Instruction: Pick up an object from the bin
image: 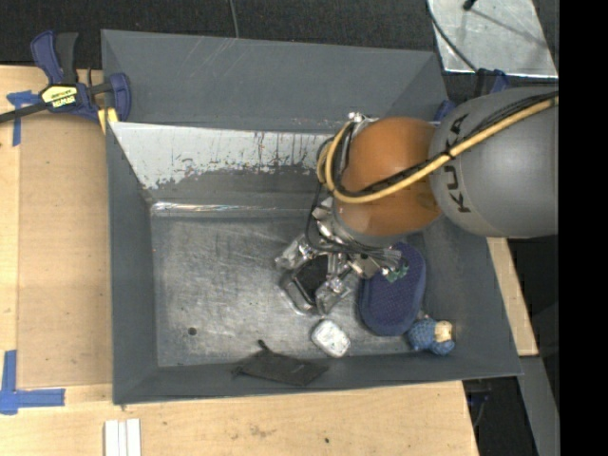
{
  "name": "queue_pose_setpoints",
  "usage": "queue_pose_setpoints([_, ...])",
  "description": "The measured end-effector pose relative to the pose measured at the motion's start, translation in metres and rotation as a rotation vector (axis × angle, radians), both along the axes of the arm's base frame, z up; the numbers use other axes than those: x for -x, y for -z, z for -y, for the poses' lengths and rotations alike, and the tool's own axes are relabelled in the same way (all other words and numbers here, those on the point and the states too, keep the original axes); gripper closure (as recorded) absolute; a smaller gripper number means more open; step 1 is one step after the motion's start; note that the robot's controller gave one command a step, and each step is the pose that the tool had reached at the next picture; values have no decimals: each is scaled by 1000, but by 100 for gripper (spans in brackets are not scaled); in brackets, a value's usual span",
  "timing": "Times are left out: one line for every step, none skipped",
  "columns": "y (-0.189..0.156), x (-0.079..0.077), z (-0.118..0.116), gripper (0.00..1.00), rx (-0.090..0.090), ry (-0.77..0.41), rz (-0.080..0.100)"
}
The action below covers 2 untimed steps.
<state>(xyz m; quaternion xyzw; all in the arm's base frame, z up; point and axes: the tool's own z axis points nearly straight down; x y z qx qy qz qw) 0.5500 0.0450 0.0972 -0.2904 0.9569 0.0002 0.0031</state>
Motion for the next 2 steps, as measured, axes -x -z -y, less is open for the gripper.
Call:
queue_pose_setpoints([-70, 12, 4, 100, 3, 14, -2])
queue_pose_setpoints([-126, 12, -7, 100, 2, 32, -4])
